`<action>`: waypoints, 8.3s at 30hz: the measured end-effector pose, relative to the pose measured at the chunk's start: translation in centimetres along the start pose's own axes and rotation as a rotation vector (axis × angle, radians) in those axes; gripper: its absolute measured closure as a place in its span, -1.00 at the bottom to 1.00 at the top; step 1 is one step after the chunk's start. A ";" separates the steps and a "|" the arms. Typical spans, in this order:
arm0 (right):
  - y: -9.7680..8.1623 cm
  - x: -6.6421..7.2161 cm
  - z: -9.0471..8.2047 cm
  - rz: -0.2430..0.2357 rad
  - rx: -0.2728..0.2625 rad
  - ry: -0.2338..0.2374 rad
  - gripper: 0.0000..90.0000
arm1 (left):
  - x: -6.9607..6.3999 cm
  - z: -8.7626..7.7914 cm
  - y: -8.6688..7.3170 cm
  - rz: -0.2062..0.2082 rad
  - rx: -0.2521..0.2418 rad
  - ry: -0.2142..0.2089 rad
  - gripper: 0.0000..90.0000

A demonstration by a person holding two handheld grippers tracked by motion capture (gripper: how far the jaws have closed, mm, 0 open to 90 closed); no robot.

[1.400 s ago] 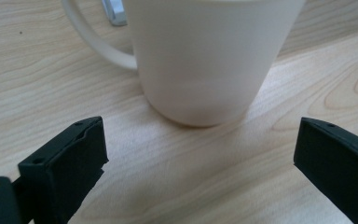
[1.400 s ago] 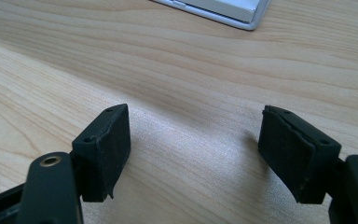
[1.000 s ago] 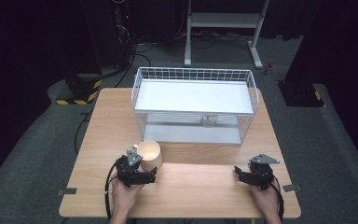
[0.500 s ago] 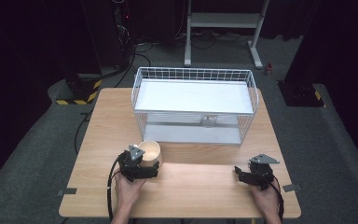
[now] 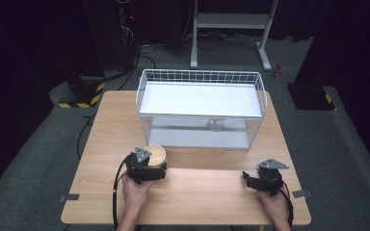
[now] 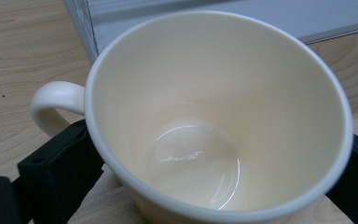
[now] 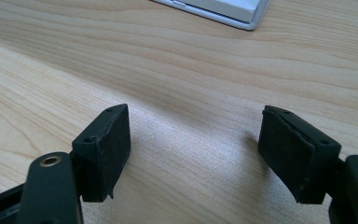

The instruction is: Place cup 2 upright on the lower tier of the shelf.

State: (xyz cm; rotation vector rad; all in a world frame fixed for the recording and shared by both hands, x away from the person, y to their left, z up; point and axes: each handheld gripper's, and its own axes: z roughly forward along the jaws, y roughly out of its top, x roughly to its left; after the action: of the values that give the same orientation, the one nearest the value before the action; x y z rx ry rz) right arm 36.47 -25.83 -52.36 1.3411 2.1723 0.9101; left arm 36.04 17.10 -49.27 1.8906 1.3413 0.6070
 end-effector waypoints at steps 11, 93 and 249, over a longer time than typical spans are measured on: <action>0.0 0.0 0.0 0.000 0.000 0.000 -0.44 | -0.3 0.1 0.0 0.019 -0.003 0.011 -0.81; 0.0 0.0 0.0 -0.002 -0.001 -0.001 -0.44 | -2.9 4.6 7.1 0.103 -0.019 -0.046 -0.80; 0.0 0.0 0.0 -0.002 -0.002 0.000 -0.45 | -2.0 9.0 7.7 0.020 0.071 0.018 0.30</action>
State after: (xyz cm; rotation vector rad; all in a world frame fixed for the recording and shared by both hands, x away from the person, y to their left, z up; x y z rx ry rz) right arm 36.44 -25.84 -52.37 1.3380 2.1719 0.9111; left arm 46.49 11.12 -48.83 1.9616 1.3728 0.5953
